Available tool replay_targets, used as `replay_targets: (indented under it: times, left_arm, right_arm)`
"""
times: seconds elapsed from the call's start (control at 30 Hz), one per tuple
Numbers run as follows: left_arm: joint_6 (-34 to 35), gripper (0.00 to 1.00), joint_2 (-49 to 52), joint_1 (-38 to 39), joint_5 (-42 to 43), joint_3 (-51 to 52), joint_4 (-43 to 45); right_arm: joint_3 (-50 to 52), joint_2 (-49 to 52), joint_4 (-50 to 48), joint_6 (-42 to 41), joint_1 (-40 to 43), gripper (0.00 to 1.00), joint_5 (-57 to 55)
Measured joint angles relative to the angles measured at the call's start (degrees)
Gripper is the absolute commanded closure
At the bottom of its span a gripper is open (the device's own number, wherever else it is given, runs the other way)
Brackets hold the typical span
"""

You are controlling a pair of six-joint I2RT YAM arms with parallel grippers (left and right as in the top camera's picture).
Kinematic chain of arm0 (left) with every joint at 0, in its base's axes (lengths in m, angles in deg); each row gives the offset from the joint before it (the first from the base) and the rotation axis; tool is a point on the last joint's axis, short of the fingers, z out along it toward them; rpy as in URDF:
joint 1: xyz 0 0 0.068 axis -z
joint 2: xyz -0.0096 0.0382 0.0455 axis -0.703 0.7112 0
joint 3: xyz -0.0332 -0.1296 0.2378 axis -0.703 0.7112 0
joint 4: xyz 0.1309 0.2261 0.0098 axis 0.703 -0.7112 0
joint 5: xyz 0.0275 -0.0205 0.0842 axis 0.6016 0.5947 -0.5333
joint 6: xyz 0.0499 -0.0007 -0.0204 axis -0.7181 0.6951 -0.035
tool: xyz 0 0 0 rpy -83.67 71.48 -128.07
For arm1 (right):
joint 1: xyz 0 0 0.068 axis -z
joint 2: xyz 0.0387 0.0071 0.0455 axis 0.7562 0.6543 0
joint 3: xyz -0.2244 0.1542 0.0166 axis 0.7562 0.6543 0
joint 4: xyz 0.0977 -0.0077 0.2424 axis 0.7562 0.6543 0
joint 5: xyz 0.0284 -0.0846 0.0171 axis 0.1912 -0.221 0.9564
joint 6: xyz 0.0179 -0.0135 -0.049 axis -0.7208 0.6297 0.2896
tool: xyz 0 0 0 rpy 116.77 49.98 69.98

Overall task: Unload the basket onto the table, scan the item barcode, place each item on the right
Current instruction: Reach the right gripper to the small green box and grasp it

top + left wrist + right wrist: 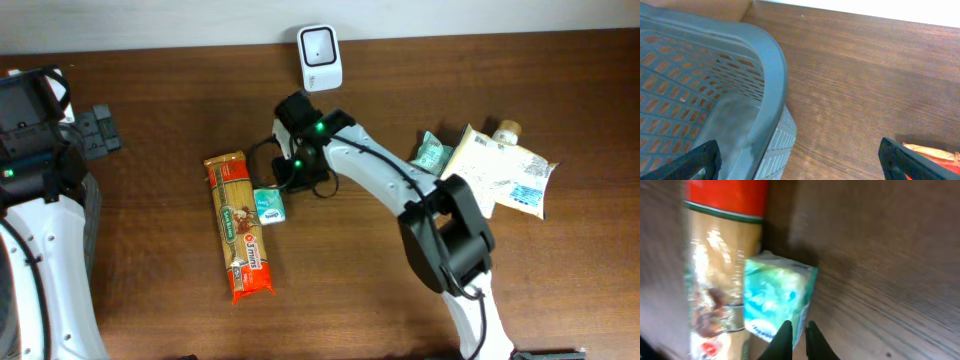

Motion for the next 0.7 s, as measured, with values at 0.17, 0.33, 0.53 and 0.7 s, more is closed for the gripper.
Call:
replay_targets:
  times: [0.17, 0.33, 0.53, 0.7]
  left_arm:
    - [0.0, 0.01, 0.0, 0.0, 0.0, 0.0, 0.0]
    - [0.0, 0.01, 0.0, 0.0, 0.0, 0.0, 0.0]
    - [0.0, 0.01, 0.0, 0.0, 0.0, 0.0, 0.0]
    - [0.0, 0.01, 0.0, 0.0, 0.0, 0.0, 0.0]
  right_arm:
    - [0.0, 1.92, -0.63, -1.33, -1.31, 0.72, -0.02]
    - [0.0, 2.4, -0.74, -1.42, -1.31, 0.72, -0.46]
    - [-0.28, 4.07, 2.45, -2.86, 0.04, 0.72, -0.44]
    - [-0.28, 4.13, 3.85, -3.02, 2.56, 0.7, -2.29]
